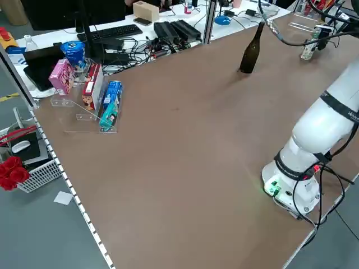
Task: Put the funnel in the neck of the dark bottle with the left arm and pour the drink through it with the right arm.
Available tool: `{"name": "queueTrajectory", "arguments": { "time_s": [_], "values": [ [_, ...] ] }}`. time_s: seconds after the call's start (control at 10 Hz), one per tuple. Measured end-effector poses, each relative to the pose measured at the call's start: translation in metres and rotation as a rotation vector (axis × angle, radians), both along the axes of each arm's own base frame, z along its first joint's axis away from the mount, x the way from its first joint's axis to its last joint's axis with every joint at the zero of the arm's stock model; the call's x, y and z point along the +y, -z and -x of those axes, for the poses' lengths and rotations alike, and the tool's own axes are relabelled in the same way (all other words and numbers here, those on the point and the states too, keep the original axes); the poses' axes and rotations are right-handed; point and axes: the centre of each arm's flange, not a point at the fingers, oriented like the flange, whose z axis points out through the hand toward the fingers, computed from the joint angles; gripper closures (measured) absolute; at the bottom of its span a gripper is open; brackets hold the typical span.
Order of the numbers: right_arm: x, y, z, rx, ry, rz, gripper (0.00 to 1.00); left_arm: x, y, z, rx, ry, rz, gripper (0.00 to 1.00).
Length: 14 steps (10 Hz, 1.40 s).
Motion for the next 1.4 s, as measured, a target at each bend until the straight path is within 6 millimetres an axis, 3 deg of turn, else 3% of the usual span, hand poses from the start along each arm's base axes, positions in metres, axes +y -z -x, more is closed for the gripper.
{"name": "queueTrajectory", "arguments": {
  "time_s": [0.5,0.7,1.0,1.1,1.4],
  "values": [
    [0.002,0.002,0.000,0.000,-0.002,-0.001,0.37,-0.005,-0.001,-0.034,0.053,0.007,-0.001,0.00],
    [0.003,0.002,0.000,-0.001,-0.002,-0.002,0.23,-0.006,-0.003,-0.034,0.050,0.010,-0.001,0.00],
    [0.003,0.001,-0.002,-0.004,0.004,-0.002,0.14,-0.004,-0.002,-0.035,0.049,-0.001,0.000,0.01],
    [0.001,0.000,-0.003,-0.007,0.007,0.000,0.01,-0.005,-0.003,-0.035,0.048,-0.025,0.001,0.01],
    [-0.012,-0.003,-0.005,-0.009,0.024,0.021,0.00,0.000,-0.003,-0.036,0.045,-0.063,0.004,0.01]
  ]
}}
